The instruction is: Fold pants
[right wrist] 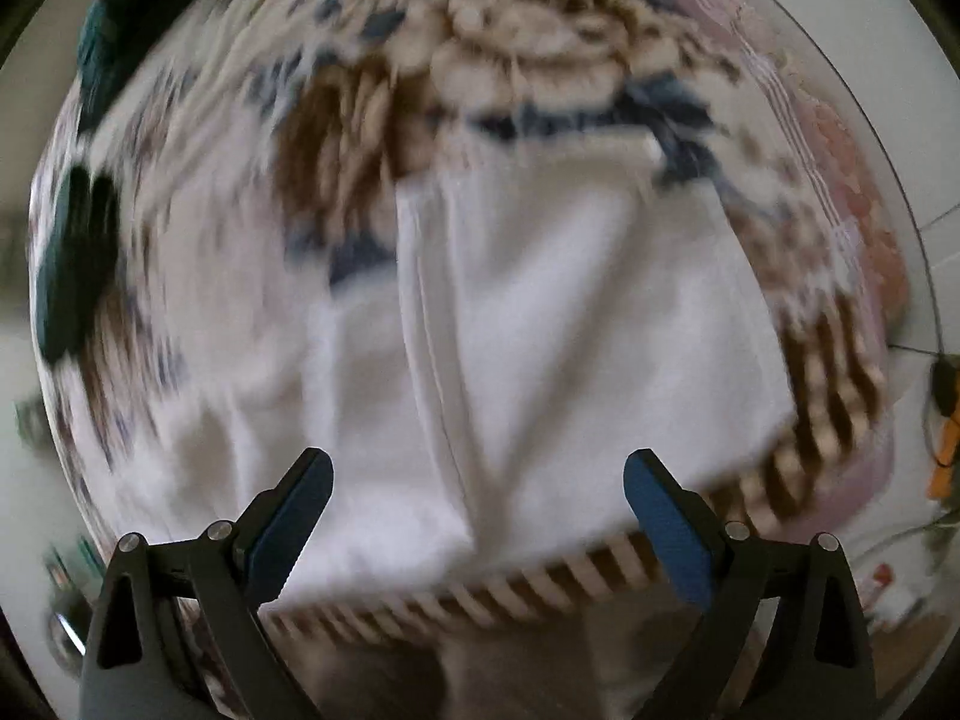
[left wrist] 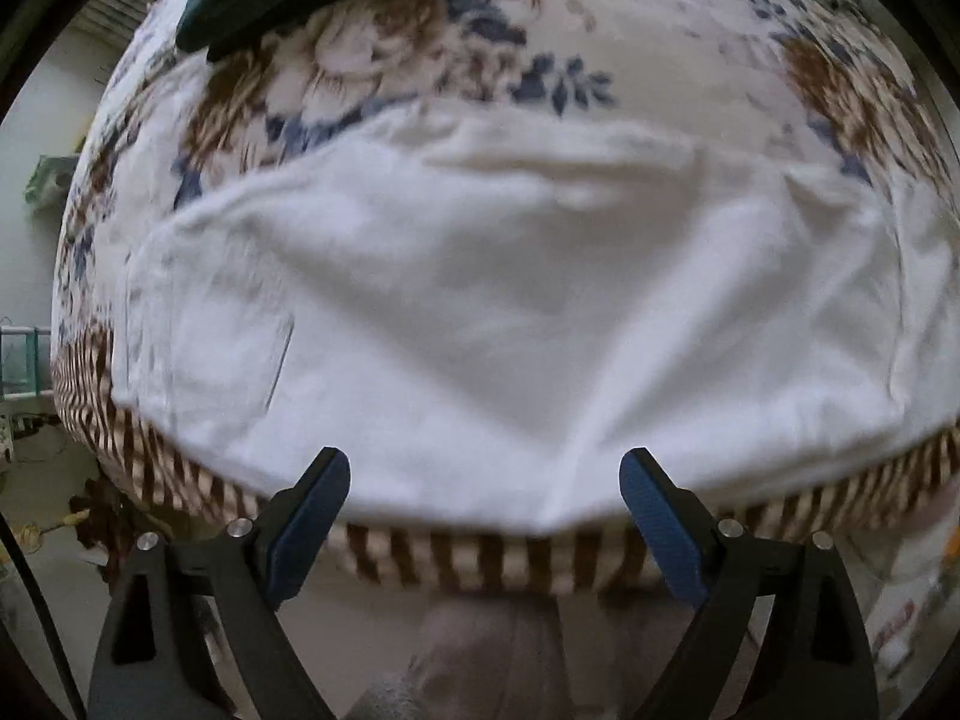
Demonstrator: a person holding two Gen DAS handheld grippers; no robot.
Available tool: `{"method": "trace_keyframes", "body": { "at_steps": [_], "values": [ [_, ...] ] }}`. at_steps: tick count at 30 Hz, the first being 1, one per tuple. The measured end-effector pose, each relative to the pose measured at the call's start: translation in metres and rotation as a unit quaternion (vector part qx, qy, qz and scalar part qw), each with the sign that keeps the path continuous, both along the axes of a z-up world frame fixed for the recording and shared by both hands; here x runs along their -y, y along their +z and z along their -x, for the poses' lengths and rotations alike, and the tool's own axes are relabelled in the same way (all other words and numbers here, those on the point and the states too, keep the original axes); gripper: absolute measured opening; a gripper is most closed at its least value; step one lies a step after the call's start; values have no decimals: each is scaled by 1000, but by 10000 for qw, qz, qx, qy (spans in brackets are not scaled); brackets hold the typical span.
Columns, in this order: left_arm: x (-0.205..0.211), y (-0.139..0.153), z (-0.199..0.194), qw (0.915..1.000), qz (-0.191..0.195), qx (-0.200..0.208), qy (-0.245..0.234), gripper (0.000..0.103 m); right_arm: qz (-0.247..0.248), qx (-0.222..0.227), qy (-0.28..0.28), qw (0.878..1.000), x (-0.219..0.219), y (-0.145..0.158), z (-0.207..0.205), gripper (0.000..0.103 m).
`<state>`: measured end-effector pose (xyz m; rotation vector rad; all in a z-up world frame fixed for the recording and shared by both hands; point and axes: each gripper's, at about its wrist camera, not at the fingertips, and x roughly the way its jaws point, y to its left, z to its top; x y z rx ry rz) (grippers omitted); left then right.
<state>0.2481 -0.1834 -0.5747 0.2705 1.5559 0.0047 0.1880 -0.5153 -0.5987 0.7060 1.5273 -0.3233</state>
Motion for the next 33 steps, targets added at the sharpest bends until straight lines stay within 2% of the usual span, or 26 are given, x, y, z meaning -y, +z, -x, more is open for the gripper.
{"method": "trace_keyframes", "body": {
  "at_steps": [1,4,5,6,7,8,10,11,13,14,16,17,19,21,24,27,29,32,33],
  "values": [
    [6,-4,-8,9999,-59,95,6,92,-5,40,-24,10000,-1,-7,-12,98],
    [21,-14,-17,9994,-185,226,-201,92,248,-174,-5,9995,-3,-43,-47,89],
    [16,-17,-12,9992,-179,232,-256,92,403,-313,107,9986,-10,-56,-53,64],
    [24,-17,-10,9990,-187,214,-357,92,564,-495,168,9970,-14,-67,-54,20],
    [28,-22,-8,9985,-224,154,-474,92,591,-525,70,9968,-13,-71,-46,4],
    [30,-26,-5,9982,-213,70,-562,92,612,-330,-187,9974,-7,-64,-35,5],
    [35,-32,0,9977,-172,-56,-648,92,961,-100,-640,9933,7,-42,-4,5],
    [33,-34,3,9976,-169,-97,-660,92,1082,-9,-971,9894,20,-26,24,5],
    [31,-38,8,9977,-117,-188,-634,92,1136,-76,-1370,9840,38,-12,63,5],
    [29,-42,10,9978,-124,-257,-605,92,1059,-231,-1629,9807,49,-12,92,5],
    [26,-50,13,9978,-95,-417,-497,92,603,-345,-1919,9790,60,-24,125,5],
    [26,-53,14,9977,-109,-474,-469,92,250,-464,-2014,9781,67,-39,142,12],
    [27,-56,16,9974,-131,-516,-480,92,195,-633,-2193,9734,74,-45,157,20],
    [26,-56,16,9973,-150,-516,-507,92,192,-454,-2459,9680,76,-41,170,46],
    [22,-48,16,9980,-105,-443,-449,92,88,80,-2844,9586,73,-28,184,48],
    [5,-39,17,9993,-51,-294,-216,92,28,-14,-2753,9613,59,-29,179,48],
    [-19,-29,18,9998,59,-147,146,92,-80,-41,-2485,9686,49,-35,159,48],
    [-62,-20,20,9979,180,-39,622,92,-339,-63,-1935,9805,-12,-33,139,48],
    [-89,-16,22,9960,216,10,872,92,-454,-75,-1770,9831,-33,-32,133,48]
  ]
}}
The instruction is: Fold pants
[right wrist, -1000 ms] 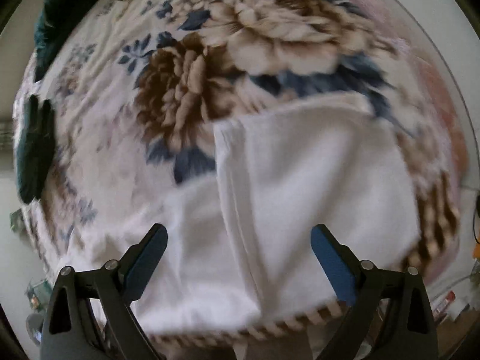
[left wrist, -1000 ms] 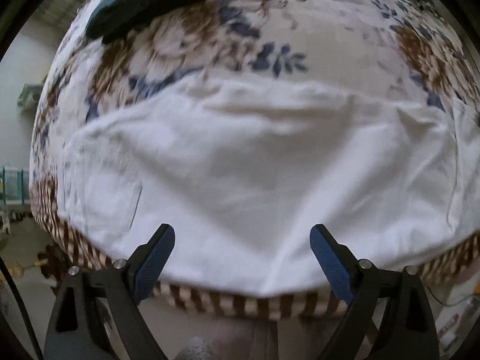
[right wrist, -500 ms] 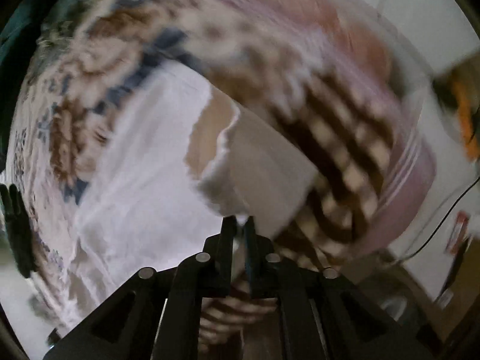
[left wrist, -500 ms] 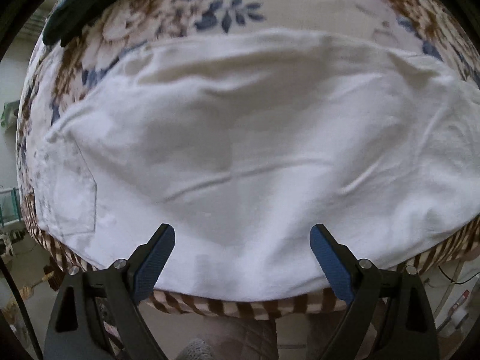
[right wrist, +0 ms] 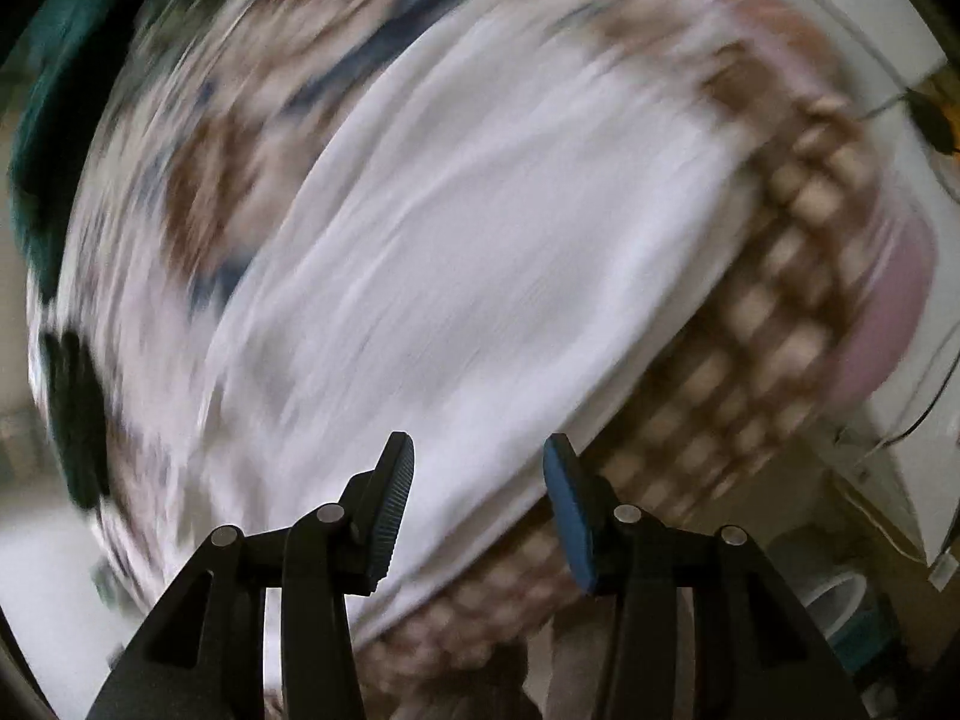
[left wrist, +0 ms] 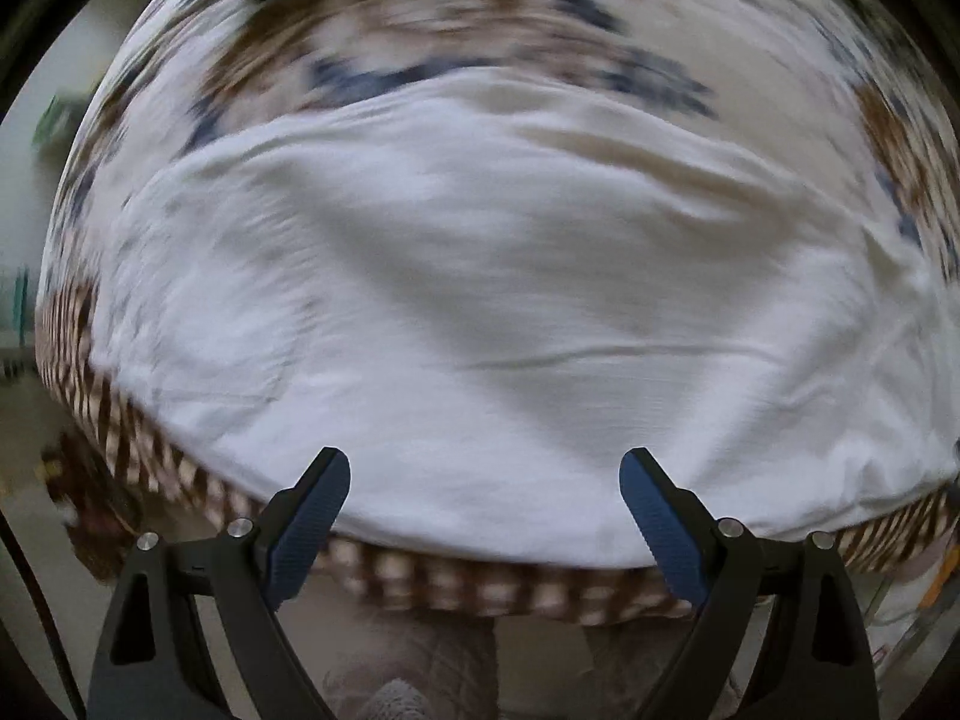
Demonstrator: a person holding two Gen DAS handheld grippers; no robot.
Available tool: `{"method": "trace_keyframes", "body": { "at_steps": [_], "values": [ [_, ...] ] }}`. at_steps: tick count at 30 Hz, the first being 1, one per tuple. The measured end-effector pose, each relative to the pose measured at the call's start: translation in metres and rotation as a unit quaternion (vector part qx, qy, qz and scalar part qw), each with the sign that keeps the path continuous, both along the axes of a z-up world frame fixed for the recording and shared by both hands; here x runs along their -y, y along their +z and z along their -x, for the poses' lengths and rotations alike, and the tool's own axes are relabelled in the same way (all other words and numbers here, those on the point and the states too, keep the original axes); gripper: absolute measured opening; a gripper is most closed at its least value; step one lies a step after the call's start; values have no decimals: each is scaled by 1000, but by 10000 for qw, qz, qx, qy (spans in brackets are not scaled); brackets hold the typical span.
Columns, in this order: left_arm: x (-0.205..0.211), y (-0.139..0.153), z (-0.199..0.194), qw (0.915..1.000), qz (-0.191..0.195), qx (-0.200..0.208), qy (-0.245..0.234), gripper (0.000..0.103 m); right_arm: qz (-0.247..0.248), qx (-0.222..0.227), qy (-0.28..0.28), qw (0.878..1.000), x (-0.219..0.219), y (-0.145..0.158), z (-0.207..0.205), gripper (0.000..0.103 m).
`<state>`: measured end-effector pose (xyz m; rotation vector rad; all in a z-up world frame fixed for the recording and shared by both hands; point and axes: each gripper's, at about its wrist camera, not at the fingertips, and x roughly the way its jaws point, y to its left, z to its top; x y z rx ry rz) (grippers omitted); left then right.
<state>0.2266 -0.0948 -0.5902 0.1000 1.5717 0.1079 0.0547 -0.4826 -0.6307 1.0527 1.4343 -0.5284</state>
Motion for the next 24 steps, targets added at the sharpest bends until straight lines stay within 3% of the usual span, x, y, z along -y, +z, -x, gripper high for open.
{"method": "trace_keyframes", "body": {
  "at_steps": [5,10,13,14,16,18,19,20,21,22,24],
  "values": [
    [-109,14,8,9959,-52,196,878,92,-673,87,559,9961,-121,0,-19,48],
    [-236,22,8,9856,-94,464,1621,92,-1176,49,457,9920,-232,-3,-26,48],
    [-292,11,8,9774,361,480,2029,89,-1091,-1,345,9934,-277,-5,-21,48],
    [-304,8,6,9744,529,461,2134,83,-1003,48,320,9944,-289,-6,-23,44],
    [-329,-7,3,9660,905,375,2394,83,-761,42,290,9967,-300,-12,-27,28],
    [-345,-25,-1,9569,1252,344,2598,71,-613,70,105,9980,-311,-16,-29,8],
    [-348,-31,-3,9545,1397,354,2612,46,-519,34,99,9986,-312,-22,-41,8],
    [-352,-37,-6,9512,1610,368,2605,29,-434,16,67,9990,-314,-22,-39,6],
    [-350,-39,-8,9519,1622,391,2571,28,-377,10,0,9993,-317,-20,-38,5],
    [-346,-38,-9,9560,1548,492,2444,19,-334,14,-17,9994,-318,-18,-37,4],
    [-343,-31,-9,9607,1473,678,2251,15,-269,62,15,9996,-322,-12,-39,4]
  ]
}}
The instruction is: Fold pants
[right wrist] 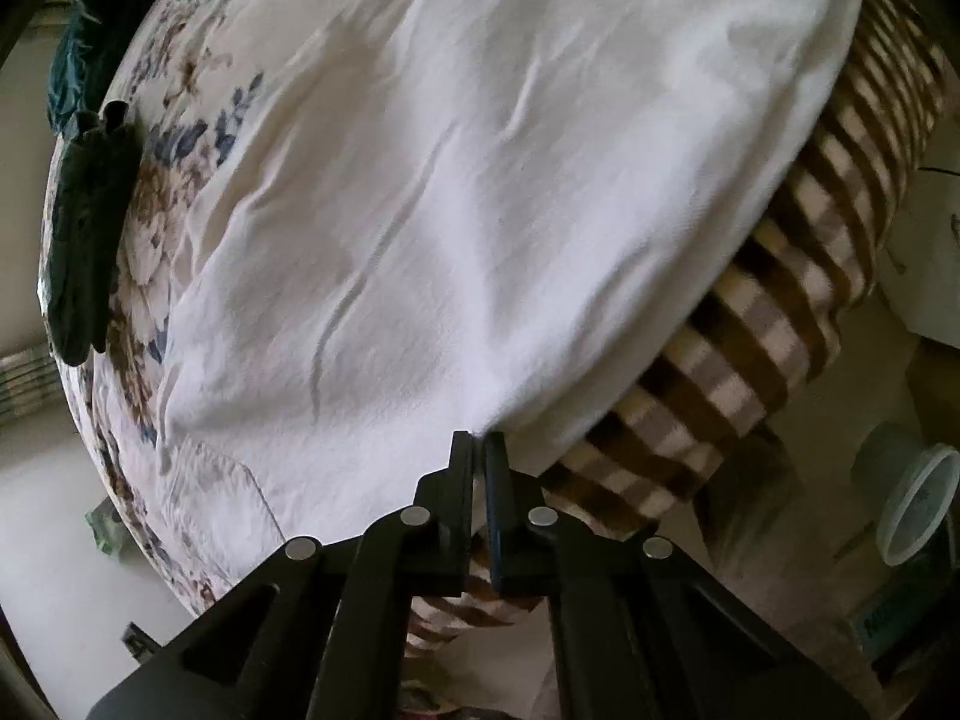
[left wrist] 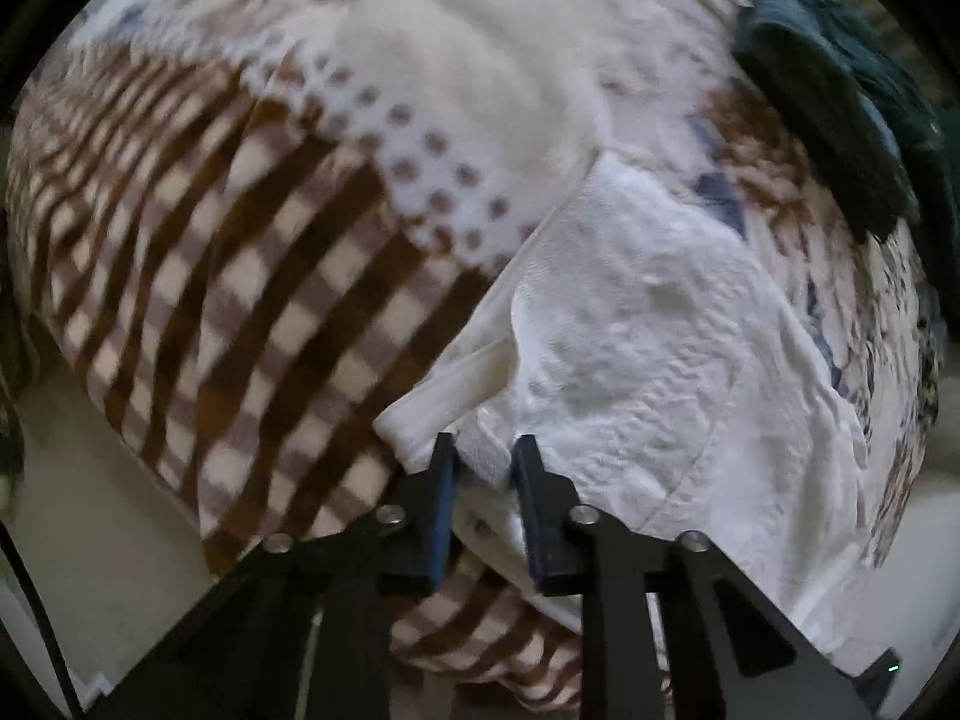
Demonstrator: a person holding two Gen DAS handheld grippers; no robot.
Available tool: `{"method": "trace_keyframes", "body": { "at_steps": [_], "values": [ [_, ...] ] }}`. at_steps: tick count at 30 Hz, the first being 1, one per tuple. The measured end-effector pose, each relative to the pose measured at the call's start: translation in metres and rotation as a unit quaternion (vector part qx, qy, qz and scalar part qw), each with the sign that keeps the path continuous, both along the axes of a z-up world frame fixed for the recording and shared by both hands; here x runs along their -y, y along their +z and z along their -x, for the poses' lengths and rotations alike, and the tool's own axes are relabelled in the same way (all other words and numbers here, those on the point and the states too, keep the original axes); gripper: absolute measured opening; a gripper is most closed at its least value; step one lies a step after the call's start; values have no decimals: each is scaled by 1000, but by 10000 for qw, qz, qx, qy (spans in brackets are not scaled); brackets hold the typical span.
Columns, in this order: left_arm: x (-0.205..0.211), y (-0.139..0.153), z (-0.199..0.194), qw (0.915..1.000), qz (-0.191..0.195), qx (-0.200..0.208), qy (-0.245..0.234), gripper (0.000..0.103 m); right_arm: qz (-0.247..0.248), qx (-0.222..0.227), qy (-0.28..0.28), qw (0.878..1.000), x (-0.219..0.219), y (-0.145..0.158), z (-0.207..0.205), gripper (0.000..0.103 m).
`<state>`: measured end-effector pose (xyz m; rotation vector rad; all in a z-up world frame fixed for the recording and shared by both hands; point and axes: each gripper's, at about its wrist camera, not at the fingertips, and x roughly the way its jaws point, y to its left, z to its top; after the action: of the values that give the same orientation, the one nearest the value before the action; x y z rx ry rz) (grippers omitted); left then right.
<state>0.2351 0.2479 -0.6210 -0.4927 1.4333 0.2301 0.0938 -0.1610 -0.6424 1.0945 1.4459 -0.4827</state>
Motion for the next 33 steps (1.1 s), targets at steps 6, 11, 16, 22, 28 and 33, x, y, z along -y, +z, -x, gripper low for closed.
{"method": "trace_keyframes", "body": {
  "at_steps": [6,11,16,22,28,33],
  "values": [
    [-11,18,5,9999,-21,60,-129,13,97,66,587,9982,-9,20,-4,3],
    [-1,3,-3,9989,-110,-320,-328,20,-335,-380,660,9965,-6,-13,1,5],
    [39,56,-3,9872,-1243,-176,-985,48,-555,-320,1166,9911,-1,11,-25,50],
    [125,75,-37,9680,-1759,448,-1734,92,-53,649,2956,9531,-12,54,-155,72],
    [198,26,-109,9538,-1542,455,-2539,92,-505,243,4885,8708,-50,-16,-278,69],
    [204,-17,-129,9452,-1665,-22,-2809,93,-377,422,5012,8635,-38,-17,-291,4]
  ]
}}
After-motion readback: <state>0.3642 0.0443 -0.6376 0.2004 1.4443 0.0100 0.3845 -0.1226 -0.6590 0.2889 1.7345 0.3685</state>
